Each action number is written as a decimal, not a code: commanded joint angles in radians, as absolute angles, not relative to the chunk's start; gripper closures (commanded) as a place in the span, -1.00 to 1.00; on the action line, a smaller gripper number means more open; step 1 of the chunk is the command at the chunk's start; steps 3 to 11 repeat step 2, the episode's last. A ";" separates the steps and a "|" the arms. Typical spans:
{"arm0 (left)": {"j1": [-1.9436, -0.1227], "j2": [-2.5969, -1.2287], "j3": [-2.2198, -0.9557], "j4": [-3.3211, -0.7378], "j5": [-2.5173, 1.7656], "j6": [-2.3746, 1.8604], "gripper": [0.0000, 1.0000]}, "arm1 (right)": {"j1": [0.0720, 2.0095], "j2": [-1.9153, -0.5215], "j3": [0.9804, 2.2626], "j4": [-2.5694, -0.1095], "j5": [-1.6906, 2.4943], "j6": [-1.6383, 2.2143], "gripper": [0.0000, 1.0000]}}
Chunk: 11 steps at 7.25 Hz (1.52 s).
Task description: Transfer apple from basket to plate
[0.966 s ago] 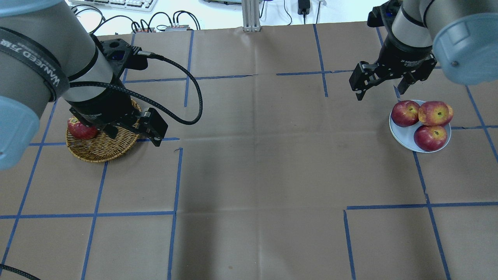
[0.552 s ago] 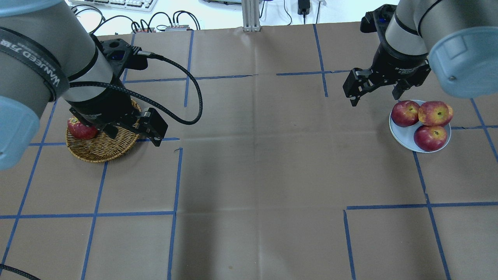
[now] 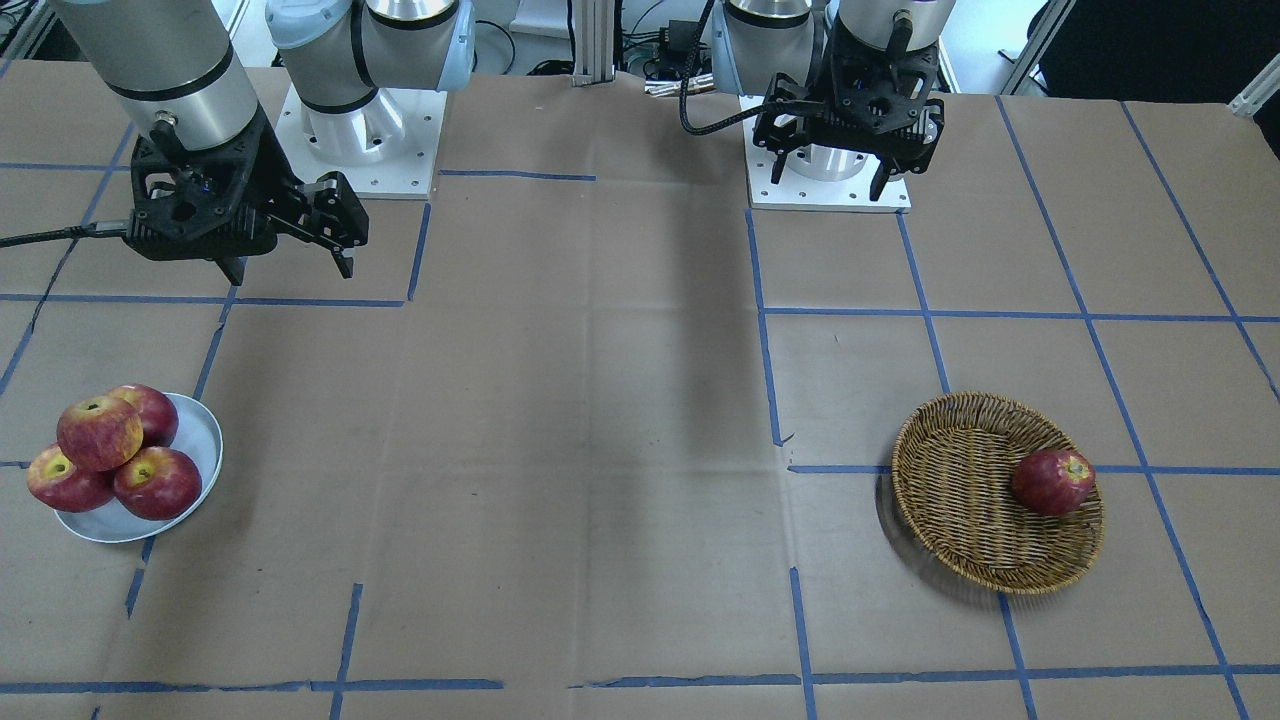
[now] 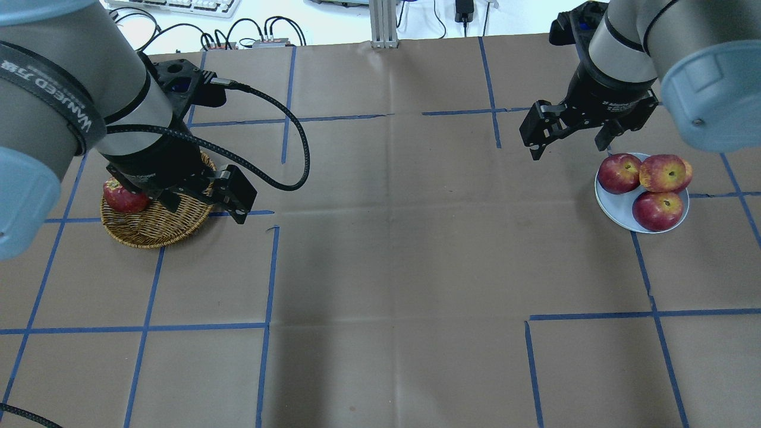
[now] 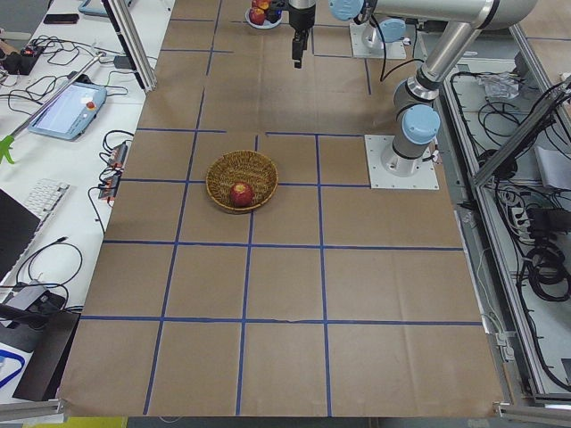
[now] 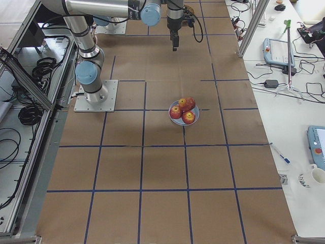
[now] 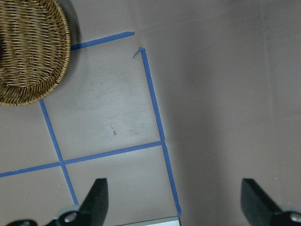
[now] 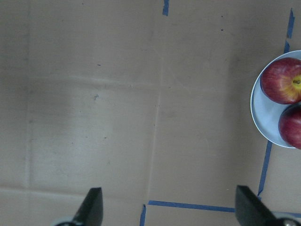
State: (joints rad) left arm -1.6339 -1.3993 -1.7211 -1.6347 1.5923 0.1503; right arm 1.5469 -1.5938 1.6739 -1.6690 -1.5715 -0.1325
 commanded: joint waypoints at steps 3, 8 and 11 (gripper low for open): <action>-1.634 -1.399 -1.721 -1.635 1.592 0.150 -0.98 | 1.546 -1.594 1.674 -1.670 -1.569 -0.132 -0.99; -1.634 -1.399 -1.721 -1.635 1.592 0.150 -0.98 | 1.546 -1.594 1.674 -1.670 -1.569 -0.132 -0.99; -1.634 -1.399 -1.721 -1.635 1.592 0.150 -0.98 | 1.546 -1.594 1.674 -1.670 -1.569 -0.132 -0.99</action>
